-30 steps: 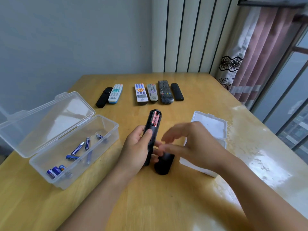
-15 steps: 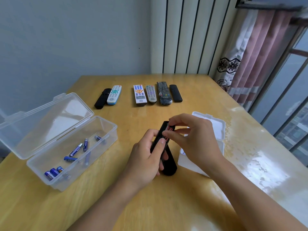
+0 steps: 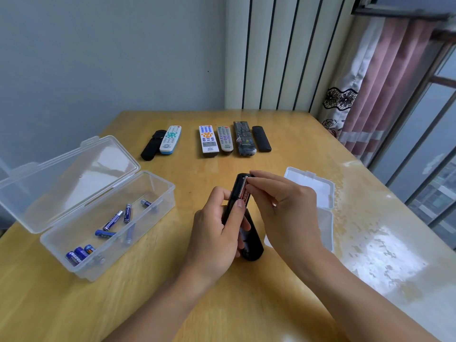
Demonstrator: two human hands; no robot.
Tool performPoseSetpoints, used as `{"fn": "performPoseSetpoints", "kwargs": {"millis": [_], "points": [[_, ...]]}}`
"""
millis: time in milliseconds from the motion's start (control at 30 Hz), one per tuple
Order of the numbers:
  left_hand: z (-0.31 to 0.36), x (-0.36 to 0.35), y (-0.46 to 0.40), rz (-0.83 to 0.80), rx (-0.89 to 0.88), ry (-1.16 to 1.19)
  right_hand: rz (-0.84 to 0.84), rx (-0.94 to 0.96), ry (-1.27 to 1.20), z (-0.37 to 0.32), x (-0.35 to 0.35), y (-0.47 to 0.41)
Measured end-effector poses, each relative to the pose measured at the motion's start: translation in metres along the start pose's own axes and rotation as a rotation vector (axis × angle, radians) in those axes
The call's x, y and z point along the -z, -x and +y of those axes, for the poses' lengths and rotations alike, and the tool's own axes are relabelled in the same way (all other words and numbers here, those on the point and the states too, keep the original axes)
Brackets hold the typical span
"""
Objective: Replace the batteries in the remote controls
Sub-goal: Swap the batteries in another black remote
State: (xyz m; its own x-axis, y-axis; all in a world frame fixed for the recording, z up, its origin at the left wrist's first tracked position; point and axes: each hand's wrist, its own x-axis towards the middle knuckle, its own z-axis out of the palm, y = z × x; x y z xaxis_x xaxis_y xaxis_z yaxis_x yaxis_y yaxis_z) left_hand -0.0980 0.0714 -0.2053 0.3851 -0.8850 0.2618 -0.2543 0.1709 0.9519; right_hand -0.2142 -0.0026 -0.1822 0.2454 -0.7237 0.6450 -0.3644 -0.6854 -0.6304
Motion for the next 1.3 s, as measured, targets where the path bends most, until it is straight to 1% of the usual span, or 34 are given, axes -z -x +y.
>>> {"fn": "performPoseSetpoints", "kwargs": {"millis": [167,267,333,433,533,633,767,867,967,1133,1233,1300], "points": [[0.000,0.003,-0.001,-0.026,-0.025,-0.002,-0.014,-0.142,-0.171,-0.003,0.000,0.000],[-0.002,0.005,-0.003,-0.045,-0.038,0.000,-0.045,-0.198,-0.273,-0.003,0.003,-0.003],[-0.002,0.004,-0.003,-0.070,-0.014,0.042,-0.057,-0.206,-0.308,-0.003,0.005,-0.004],[-0.003,0.003,-0.005,-0.109,0.016,0.106,-0.053,-0.172,-0.259,-0.004,0.003,-0.006],[-0.005,0.003,-0.005,-0.116,0.006,0.086,-0.030,-0.134,-0.192,-0.005,0.000,-0.005],[-0.007,0.002,-0.004,-0.083,-0.025,0.057,-0.009,-0.053,-0.100,-0.007,-0.003,0.000],[-0.007,0.003,-0.004,-0.022,-0.110,-0.056,0.035,-0.078,-0.156,-0.011,-0.006,-0.002],[-0.006,0.005,-0.004,-0.022,-0.140,-0.067,0.055,-0.075,-0.180,-0.012,-0.007,-0.004],[-0.005,0.006,-0.005,-0.046,-0.130,-0.065,0.014,-0.064,-0.158,-0.011,-0.006,-0.005],[-0.007,0.009,-0.005,-0.094,-0.057,-0.065,-0.104,-0.063,-0.113,-0.005,-0.001,-0.009],[-0.006,0.009,-0.003,-0.108,-0.052,-0.076,-0.172,-0.091,-0.098,-0.002,0.001,-0.011],[-0.004,0.006,-0.003,-0.103,-0.040,-0.068,-0.198,-0.122,-0.140,-0.001,0.003,-0.013]]}}
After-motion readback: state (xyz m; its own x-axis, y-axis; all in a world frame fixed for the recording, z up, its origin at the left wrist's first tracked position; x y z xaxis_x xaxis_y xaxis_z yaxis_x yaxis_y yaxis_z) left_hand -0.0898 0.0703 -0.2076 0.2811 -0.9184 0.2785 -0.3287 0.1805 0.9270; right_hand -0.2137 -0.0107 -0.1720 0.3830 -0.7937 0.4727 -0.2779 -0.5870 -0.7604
